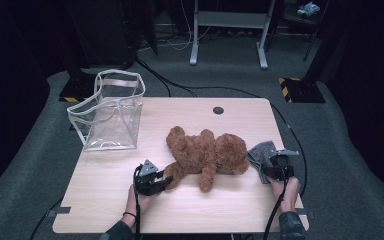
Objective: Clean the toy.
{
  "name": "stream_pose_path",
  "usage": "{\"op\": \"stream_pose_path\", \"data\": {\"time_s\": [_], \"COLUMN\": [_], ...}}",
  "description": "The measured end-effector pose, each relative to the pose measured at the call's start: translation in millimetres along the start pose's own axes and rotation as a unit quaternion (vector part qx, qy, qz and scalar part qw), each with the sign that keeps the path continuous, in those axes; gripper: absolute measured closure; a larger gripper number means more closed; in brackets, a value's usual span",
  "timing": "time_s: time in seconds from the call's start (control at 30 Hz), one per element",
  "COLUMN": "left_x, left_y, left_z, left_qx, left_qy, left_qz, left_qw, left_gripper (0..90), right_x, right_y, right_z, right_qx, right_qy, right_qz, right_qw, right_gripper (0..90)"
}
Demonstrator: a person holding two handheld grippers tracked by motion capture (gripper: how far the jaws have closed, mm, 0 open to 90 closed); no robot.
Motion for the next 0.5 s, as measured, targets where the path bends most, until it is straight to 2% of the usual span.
{"op": "stream_pose_path", "data": {"time_s": [0.03, 0.07, 0.17, 0.2, 0.37, 0.47, 0.5], "left_x": [-0.1, -0.1, -0.1, 0.1, -0.4, -0.3, -0.3], "left_y": [-0.6, -0.4, -0.3, -0.5, -0.7, -2.9, -3.0], "left_z": [0.2, 0.3, 0.5, 1.5, 0.8, -0.3, -0.3], "left_qx": [0.002, 0.002, 0.002, 0.004, 0.006, 0.006, 0.008], "left_qy": [-0.001, -0.001, -0.002, -0.008, 0.001, -0.009, -0.010], "left_qz": [0.001, 0.000, 0.001, -0.002, 0.007, 0.013, 0.017], "left_qw": [1.0000, 1.0000, 1.0000, 1.0000, 1.0000, 0.9999, 0.9998], "left_gripper": [60.2, 60.1, 59.8, 59.6, 57.6, 49.1, 48.9], "right_x": [0.5, 0.5, 0.5, 0.1, -1.7, -2.7, -3.3], "right_y": [-0.9, -0.8, -2.9, -3.1, -3.7, -1.6, -0.9], "right_z": [0.9, 0.8, 2.2, 2.2, 4.7, 9.8, 11.9], "right_qx": [-0.002, -0.002, 0.000, 0.000, 0.003, 0.002, 0.002], "right_qy": [-0.002, 0.001, -0.002, 0.000, -0.004, -0.004, 0.000], "right_qz": [-0.004, 0.003, 0.004, 0.004, 0.009, 0.007, 0.004], "right_qw": [1.0000, 1.0000, 1.0000, 1.0000, 0.9999, 1.0000, 1.0000], "right_gripper": [68.4, 70.7, 75.0, 75.9, 77.9, 78.3, 78.4]}}
Point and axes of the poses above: each handheld gripper's, and its own axes: z roughly backward along the jaws, x roughly out of its underside, y roughly to its right, the point moved 4 cm from there along -z, roughly forward along the jaws, and after that the axes turned 14 degrees about x, right-handed, at the moved point
